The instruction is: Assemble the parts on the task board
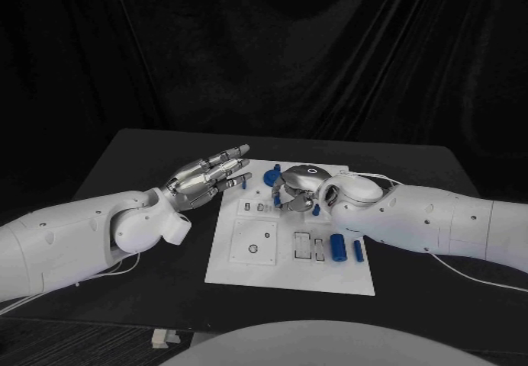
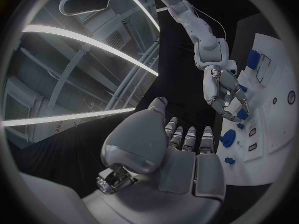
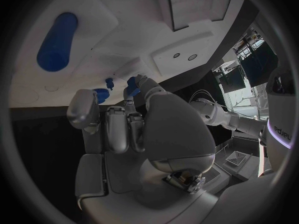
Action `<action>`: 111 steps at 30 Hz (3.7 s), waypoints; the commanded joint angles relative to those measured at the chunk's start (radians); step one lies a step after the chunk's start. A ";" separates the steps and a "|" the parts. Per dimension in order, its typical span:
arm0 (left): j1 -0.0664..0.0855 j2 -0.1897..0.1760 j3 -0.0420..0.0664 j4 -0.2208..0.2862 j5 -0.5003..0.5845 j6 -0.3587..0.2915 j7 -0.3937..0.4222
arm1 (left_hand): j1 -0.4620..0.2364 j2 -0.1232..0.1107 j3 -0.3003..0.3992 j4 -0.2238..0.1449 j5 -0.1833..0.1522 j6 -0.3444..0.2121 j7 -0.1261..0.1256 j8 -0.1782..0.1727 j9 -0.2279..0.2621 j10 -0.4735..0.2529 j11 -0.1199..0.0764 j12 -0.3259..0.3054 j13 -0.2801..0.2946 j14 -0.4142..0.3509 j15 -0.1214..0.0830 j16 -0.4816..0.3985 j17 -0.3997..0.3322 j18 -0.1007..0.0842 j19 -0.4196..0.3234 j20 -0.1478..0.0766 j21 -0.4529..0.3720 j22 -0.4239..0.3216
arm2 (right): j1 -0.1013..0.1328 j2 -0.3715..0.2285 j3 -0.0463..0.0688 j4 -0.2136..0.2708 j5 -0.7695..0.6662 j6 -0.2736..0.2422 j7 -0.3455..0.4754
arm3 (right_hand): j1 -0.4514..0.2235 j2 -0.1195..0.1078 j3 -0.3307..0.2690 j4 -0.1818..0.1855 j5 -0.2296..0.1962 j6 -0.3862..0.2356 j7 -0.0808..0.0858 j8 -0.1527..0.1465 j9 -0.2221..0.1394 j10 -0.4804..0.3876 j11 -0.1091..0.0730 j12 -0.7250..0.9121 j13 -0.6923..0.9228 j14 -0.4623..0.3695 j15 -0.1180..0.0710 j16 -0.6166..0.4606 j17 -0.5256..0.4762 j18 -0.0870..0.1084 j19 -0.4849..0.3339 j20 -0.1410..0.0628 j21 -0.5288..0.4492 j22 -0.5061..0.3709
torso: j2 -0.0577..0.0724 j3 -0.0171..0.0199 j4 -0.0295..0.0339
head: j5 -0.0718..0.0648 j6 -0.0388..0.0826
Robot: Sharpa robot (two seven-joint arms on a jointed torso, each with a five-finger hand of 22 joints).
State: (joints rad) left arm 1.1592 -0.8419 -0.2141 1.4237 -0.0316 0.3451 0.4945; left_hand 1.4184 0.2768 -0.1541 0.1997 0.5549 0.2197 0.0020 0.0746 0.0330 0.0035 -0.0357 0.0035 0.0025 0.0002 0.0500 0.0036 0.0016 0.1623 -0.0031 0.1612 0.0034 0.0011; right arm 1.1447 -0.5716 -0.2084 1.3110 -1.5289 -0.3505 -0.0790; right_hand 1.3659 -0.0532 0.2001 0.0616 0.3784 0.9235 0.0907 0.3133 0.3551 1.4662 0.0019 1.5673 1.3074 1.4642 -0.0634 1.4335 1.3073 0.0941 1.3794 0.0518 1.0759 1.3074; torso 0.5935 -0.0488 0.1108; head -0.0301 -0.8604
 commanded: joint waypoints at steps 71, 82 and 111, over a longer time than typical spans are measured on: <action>0.049 -0.024 0.002 0.013 -0.011 -0.226 0.090 | -0.002 -0.051 0.076 -0.085 -0.052 -0.013 0.037 0.011 0.003 0.128 0.163 0.229 0.054 0.099 0.065 0.118 0.040 0.019 0.097 0.067 0.052 0.033 | 0.192 -0.231 0.001 0.247 0.102 -0.197 0.046 | -0.025 -0.111 -0.101 0.230 -0.324 -0.221 0.021 -0.153 -0.161 0.105 0.010 0.004 0.263 0.072 0.008 -0.010 0.120 0.008 0.024 0.000 -0.067 0.113 | -0.011 0.0034 -0.0050 | -0.006 0.024; 0.160 -0.006 0.003 -0.017 -0.420 -0.339 -0.216 | 0.007 -0.115 0.104 0.077 -0.165 0.231 0.191 0.253 0.066 0.473 0.248 1.060 0.439 0.597 0.122 0.984 0.364 0.001 0.789 0.096 0.519 0.265 | 0.244 -0.358 0.001 0.294 0.155 -0.258 0.144 | 0.023 -0.036 -0.073 0.194 -0.257 -0.068 0.015 -0.066 -0.128 0.105 0.008 0.004 0.263 0.084 0.006 0.035 0.161 -0.006 0.057 -0.001 0.017 0.147 | -0.023 0.0096 -0.0137 | -0.024 0.032; 0.230 0.250 0.003 -0.134 -1.017 -0.142 -0.857 | -0.294 -0.074 -0.086 0.086 -0.468 0.615 0.070 0.702 0.468 1.567 0.051 1.567 1.568 1.571 -0.073 1.567 1.569 -0.147 1.517 -0.068 1.551 1.521 | 0.195 -0.354 0.001 0.254 0.152 -0.167 0.112 | 0.018 -0.017 -0.074 0.196 -0.215 -0.065 0.018 -0.059 -0.127 0.105 0.013 0.004 0.263 0.082 0.009 0.029 0.154 -0.004 0.053 0.001 0.005 0.144 | -0.038 0.0353 -0.1041 | 0.066 -0.012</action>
State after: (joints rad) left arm 1.3862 -0.5998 -0.2126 1.2966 -1.0044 0.1392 -0.2392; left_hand 1.1363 0.2035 -0.2357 0.2868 0.0863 0.8310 0.0734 0.7726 0.4885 1.4685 0.0216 1.5714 1.3081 1.4634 -0.0163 1.5682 1.3081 0.0214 1.4671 0.1018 1.5548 1.3080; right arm 1.3443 -0.9273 -0.2085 1.5677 -1.3760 -0.5452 0.0502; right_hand 1.3894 -0.0760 0.1299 0.2563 0.1572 0.8510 0.1069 0.2476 0.2279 1.4661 0.0083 1.5673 1.3078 1.4679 -0.0563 1.4675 1.3076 0.0940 1.4295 0.0519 1.0856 1.3080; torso 0.5519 -0.0184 0.0202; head 0.0255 -0.8727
